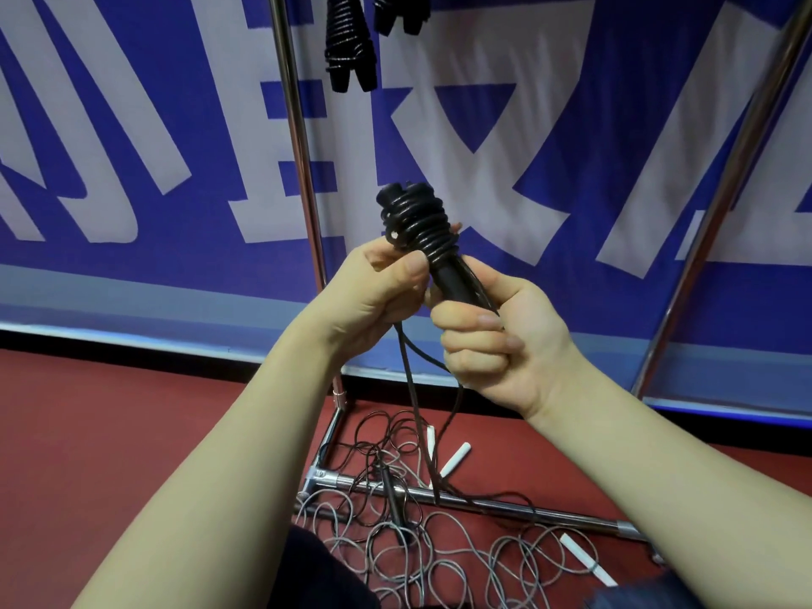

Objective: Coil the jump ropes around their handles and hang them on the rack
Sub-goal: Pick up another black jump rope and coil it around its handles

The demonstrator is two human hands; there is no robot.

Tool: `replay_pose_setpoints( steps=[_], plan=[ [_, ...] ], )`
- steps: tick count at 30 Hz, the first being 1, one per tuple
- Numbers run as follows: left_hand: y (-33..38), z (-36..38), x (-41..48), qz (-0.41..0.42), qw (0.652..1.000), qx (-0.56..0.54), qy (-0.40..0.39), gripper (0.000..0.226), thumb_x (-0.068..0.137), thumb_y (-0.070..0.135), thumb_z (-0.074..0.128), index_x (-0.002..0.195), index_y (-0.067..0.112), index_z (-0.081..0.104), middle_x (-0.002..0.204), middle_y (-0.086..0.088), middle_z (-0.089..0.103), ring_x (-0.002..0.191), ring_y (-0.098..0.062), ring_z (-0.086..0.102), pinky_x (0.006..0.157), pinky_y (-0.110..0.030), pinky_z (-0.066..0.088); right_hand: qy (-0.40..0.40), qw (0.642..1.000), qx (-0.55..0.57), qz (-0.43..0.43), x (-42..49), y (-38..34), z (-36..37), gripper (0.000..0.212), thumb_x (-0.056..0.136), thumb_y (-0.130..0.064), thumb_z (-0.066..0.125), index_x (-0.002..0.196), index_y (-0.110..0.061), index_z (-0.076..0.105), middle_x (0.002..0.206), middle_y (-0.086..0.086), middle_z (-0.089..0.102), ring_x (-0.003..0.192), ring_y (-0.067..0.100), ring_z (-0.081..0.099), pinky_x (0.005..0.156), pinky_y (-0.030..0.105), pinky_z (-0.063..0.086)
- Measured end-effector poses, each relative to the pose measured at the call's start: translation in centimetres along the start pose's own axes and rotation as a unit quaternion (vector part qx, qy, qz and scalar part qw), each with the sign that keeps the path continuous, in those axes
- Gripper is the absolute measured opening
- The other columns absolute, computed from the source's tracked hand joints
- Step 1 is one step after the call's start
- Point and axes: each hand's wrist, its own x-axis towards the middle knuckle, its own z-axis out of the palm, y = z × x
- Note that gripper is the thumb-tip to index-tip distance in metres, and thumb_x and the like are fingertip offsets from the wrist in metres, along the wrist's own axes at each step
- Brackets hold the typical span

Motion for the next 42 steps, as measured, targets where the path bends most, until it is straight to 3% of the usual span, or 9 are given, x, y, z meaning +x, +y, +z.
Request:
replay_pose_setpoints(
  steps=[6,9,13,19,23,29,34,36,42],
  plan=[
    [0.3,0.0,-0.2,0.012,0.999,-0.005,0.044,0.067,0.072,0.041,0.073,0.126,0.009,0.051,0.063,0.009,0.063,0.034,0.004,0.03,0.037,-0.009,0.027,-0.051,0.997,0.02,0.056,0.0,-0.3,-1.0,0.043,0.102,-0.033,0.039,0.083,0.001,0.056,0.051,0.015,0.055,0.034,0.016,0.032,0.038,0.024,0.024],
    [0.4,-0.2,0.0,-0.002,0.99,0.045,0.131,0.059,0.083,0.03,0.077,0.122,-0.007,0.052,0.058,0.0,0.038,0.035,-0.002,0.027,0.038,-0.014,0.025,0.097,0.98,-0.174,-0.024,0.3,-0.2,0.0,0.046,0.099,-0.04,0.039,0.069,-0.009,0.054,0.047,0.007,0.047,0.03,0.014,0.032,0.035,0.021,0.021],
    [-0.1,-0.1,0.2,-0.031,0.968,0.113,0.22,0.027,0.083,0.029,0.077,0.089,0.006,0.064,0.059,-0.003,0.034,0.043,-0.011,0.026,0.042,-0.022,0.022,0.342,0.781,-0.458,-0.253,0.9,-0.7,-0.5,0.018,0.095,-0.025,0.053,0.085,-0.01,0.054,0.067,0.013,0.059,0.049,0.027,0.053,0.042,0.027,0.04],
    [-2.3,0.5,0.9,-0.084,0.907,0.166,0.377,0.046,0.078,0.044,0.079,0.097,0.011,0.053,0.057,0.008,0.047,0.041,-0.005,0.038,0.045,-0.021,0.032,0.332,0.624,-0.67,-0.228,0.9,1.2,-1.8,0.019,0.088,-0.031,0.065,0.097,-0.015,0.059,0.083,0.003,0.067,0.075,0.029,0.065,0.067,0.041,0.054],
    [-2.7,1.0,1.2,-0.095,0.883,0.234,0.396,0.053,0.074,0.053,0.079,0.092,0.018,0.043,0.082,-0.007,0.063,0.054,-0.009,0.047,0.055,-0.025,0.039,0.352,0.639,-0.649,-0.215,1.5,1.1,-2.0,0.023,0.102,-0.023,0.043,0.093,-0.007,0.058,0.076,0.002,0.06,0.067,0.022,0.051,0.063,0.038,0.044],
    [-1.9,2.0,1.2,-0.063,0.92,0.158,0.354,0.041,0.085,0.037,0.074,0.096,0.014,0.042,0.049,0.01,0.056,0.041,-0.006,0.036,0.046,-0.021,0.033,0.436,0.674,-0.549,-0.235,2.1,0.5,-1.6,0.033,0.102,-0.025,0.034,0.079,-0.008,0.05,0.074,0.008,0.048,0.069,0.023,0.04,0.064,0.036,0.033],
    [-2.4,3.9,1.4,-0.054,0.908,0.162,0.383,0.044,0.083,0.04,0.075,0.099,0.015,0.043,0.06,0.007,0.058,0.04,0.003,0.045,0.053,-0.022,0.036,0.476,0.559,-0.63,-0.252,1.8,0.4,-1.4,0.052,0.105,-0.043,0.024,0.066,-0.016,0.044,0.071,0.001,0.05,0.074,0.024,0.046,0.068,0.033,0.034],
    [-2.3,4.3,1.2,-0.047,0.916,0.174,0.358,0.043,0.085,0.034,0.074,0.1,0.012,0.041,0.064,0.001,0.059,0.041,0.003,0.048,0.053,-0.021,0.038,0.494,0.593,-0.584,-0.253,1.8,-0.5,-2.0,0.051,0.106,-0.04,0.028,0.067,-0.012,0.049,0.07,0.006,0.053,0.065,0.024,0.045,0.061,0.032,0.035],
    [-1.5,3.2,0.8,0.009,0.972,0.126,0.199,0.035,0.092,-0.001,0.06,0.12,0.005,0.04,0.078,-0.004,0.061,0.06,-0.008,0.06,0.057,-0.02,0.046,0.385,0.85,-0.311,-0.184,0.7,-2.5,-2.2,0.031,0.101,-0.029,0.044,0.078,-0.01,0.055,0.058,0.002,0.034,0.04,0.009,0.015,0.033,0.018,0.015]
  ],
)
